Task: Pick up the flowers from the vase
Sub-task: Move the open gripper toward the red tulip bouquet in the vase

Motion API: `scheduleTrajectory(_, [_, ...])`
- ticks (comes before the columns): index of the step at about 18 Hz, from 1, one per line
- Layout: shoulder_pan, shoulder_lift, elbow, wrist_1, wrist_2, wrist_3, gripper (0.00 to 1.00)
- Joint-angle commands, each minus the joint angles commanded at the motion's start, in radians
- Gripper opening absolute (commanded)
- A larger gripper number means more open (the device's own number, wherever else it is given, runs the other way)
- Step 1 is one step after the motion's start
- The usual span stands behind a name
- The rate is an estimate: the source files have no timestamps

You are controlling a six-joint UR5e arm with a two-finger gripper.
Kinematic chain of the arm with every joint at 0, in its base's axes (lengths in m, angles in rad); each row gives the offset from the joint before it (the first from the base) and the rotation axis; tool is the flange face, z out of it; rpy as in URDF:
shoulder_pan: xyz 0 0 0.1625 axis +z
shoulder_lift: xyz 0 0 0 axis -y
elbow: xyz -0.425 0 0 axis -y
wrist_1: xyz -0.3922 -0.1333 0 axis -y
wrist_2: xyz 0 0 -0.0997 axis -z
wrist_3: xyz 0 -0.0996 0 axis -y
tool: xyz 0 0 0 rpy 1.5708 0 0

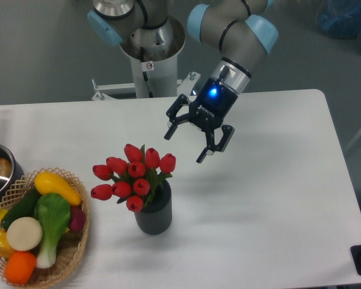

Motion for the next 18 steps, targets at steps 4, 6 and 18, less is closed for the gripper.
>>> scheduleTrajectory(4, [-0.028, -0.025, 0.012, 0.011, 0.017, -0.002, 1.00])
scheduleTrajectory(6, [-0.037, -0.043, 0.026, 0.012, 0.017, -0.003, 1.00])
scheduleTrajectory(18, [-0.091, -0.092, 0.075, 0.029, 0.003, -0.009, 1.00])
